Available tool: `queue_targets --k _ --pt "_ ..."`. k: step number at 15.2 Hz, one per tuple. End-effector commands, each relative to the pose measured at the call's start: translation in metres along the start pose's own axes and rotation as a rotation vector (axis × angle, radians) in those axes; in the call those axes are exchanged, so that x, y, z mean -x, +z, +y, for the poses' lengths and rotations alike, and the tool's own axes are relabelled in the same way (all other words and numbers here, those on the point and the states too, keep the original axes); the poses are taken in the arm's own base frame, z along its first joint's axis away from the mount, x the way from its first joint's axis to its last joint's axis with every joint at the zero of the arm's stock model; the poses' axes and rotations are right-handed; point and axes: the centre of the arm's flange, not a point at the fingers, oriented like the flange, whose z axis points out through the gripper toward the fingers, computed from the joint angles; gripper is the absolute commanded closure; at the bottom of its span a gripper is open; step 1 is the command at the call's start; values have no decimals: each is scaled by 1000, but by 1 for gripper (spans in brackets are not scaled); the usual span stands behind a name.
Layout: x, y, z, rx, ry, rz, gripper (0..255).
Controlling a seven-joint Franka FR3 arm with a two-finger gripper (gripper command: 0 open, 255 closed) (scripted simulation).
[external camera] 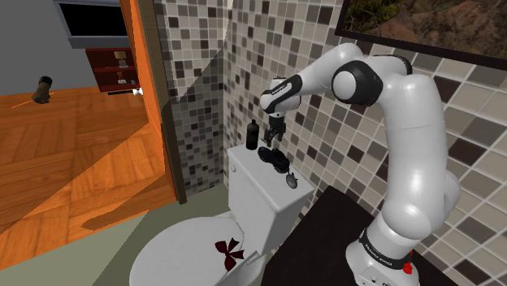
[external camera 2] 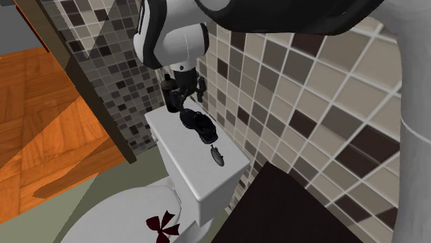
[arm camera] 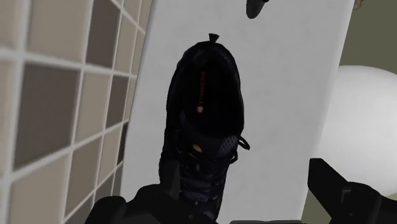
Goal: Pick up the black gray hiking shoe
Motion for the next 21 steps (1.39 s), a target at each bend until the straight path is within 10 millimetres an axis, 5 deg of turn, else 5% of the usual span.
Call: queue_targets --k 1,11,12,21 --pt "-13 14 16 2 13 -3 0" --pt "-18 54 18 2 13 -3 0" --pt "-18 54 18 2 12 -3 255" --pt "-18 54 18 2 13 -3 255"
